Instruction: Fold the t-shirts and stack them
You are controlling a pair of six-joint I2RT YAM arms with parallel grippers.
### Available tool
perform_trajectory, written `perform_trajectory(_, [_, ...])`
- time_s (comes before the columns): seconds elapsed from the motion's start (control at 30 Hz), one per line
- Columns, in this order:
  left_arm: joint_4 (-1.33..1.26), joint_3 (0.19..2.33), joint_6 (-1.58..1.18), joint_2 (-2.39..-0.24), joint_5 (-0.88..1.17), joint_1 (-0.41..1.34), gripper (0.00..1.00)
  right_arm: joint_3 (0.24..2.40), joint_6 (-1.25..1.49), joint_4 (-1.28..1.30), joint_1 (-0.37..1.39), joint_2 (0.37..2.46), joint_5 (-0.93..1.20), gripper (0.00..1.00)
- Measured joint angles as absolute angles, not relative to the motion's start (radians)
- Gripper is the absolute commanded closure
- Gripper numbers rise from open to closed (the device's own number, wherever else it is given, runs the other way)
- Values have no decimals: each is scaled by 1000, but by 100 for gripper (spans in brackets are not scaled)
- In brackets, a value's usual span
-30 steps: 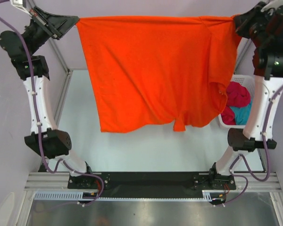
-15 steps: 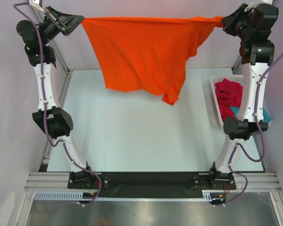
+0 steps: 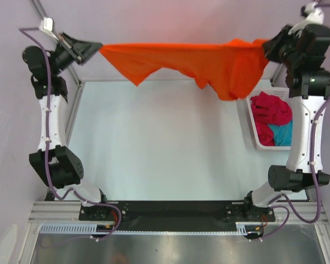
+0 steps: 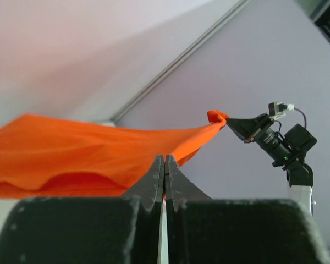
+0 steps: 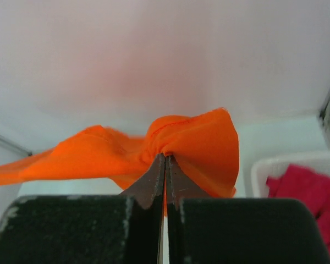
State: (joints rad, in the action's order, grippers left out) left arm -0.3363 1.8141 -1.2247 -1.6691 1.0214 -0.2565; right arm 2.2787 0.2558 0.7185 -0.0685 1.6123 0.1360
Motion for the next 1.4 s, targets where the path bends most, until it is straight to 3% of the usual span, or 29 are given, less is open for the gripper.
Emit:
perform_trajectory(0.23, [-319,1267,-1167,-1603,1020,-258,100,1652,257,720,-3,1478,138,100])
perform_trajectory(0.43, [-222,1013,-1092,-1506,1021,-262,100,1422,262,770,132,1431,108,100])
perform_trajectory(0.83, [20,853,-886,-1063,999,-266,100,1235,391,833,432,1190,57,100])
perform_trajectory(1.27, [279,777,-792,-1006,873,-295,100,1187,445,976,444,1103,5,96])
perform_trajectory(1.4, [356,796,-776,-972,812,-334,96,1177,459,1025,444,1034,-22,83])
